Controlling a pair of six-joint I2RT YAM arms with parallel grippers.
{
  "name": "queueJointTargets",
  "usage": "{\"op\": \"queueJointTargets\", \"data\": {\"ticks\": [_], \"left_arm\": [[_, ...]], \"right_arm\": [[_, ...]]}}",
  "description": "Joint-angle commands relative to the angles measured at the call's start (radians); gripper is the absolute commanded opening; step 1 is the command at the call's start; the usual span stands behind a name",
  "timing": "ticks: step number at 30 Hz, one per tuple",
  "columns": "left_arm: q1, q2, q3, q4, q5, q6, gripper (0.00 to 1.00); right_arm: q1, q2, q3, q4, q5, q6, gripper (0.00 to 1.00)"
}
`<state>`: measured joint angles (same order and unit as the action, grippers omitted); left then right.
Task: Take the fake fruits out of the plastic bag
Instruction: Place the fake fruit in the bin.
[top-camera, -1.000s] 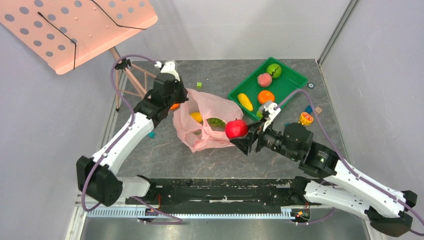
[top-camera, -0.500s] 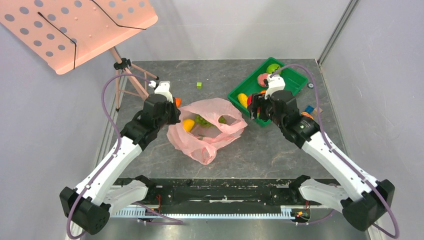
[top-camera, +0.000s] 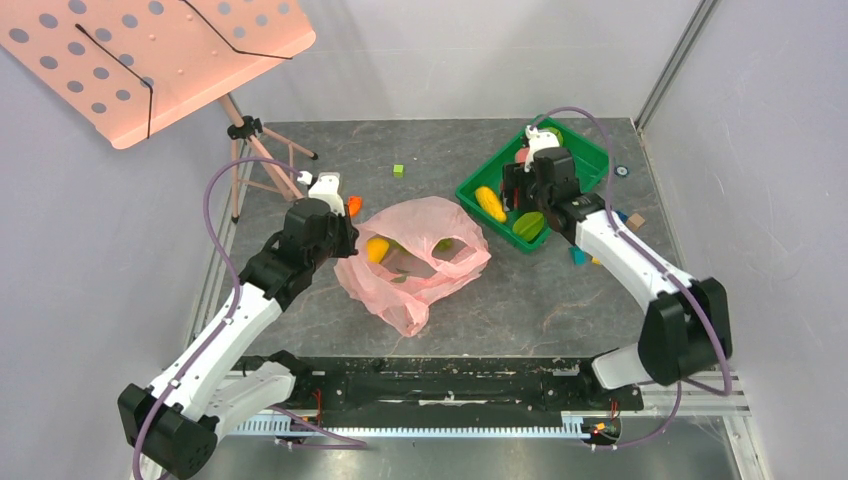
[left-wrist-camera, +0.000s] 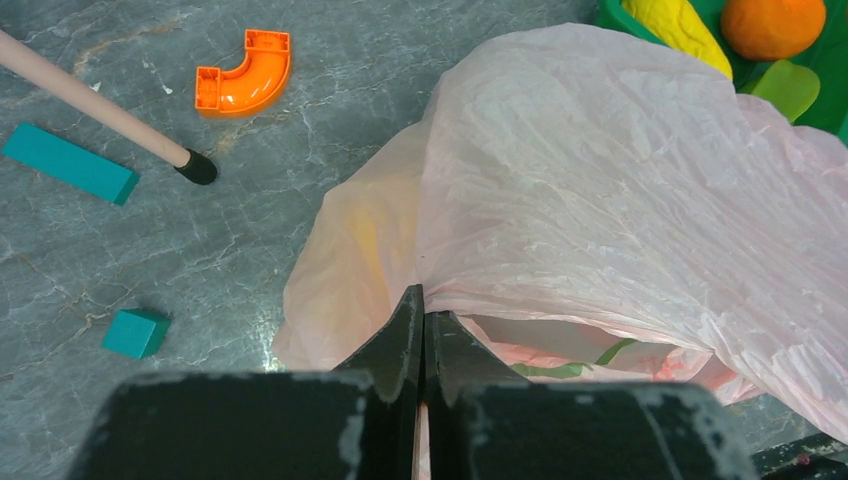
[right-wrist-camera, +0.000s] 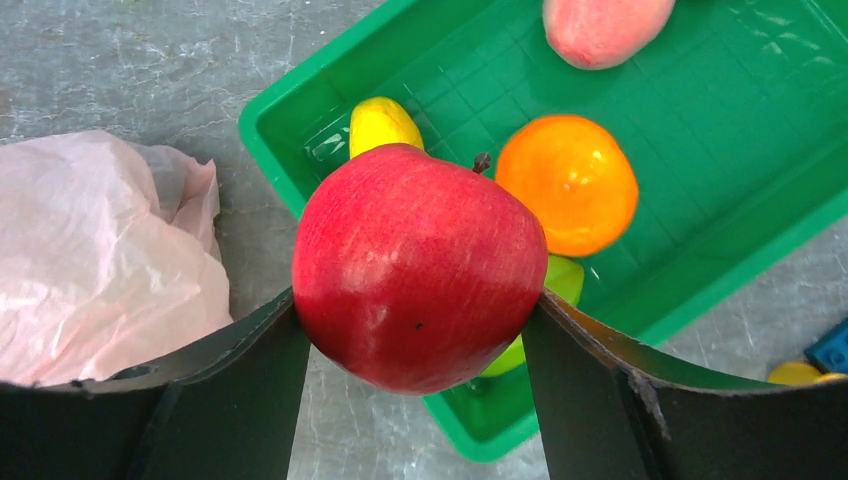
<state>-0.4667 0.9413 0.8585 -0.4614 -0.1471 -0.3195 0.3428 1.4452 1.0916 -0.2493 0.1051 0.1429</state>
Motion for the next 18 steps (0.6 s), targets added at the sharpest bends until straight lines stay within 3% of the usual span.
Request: {"op": "queueJointTargets", "data": {"ticks": [1, 6, 11, 18], "left_arm": [[0.005, -0.021, -0.015, 0.052, 0.012, 0.050, 0.02], [0.005, -0.027, -0.022, 0.043, -0.004, 0.031, 0.02], [0.005, 0.025, 0.010, -0.008, 0.118, 0.041, 0.02], [0.004, 0.008, 0.015, -0.025, 0.126, 0.072, 0.02]], "right_arm": [[-0.012, 0.107, 0.110, 0.074, -0.015, -0.053, 0.71], [-0.022, 0.258, 0.214, 0.076, 0.019, -0.075, 0.71], [-0.028, 0.396, 0.337, 0.062, 0.047, -0.105, 0.73], [-0.036, 0.532, 0.424, 0.025, 0.083, -0.111, 0.74]]}}
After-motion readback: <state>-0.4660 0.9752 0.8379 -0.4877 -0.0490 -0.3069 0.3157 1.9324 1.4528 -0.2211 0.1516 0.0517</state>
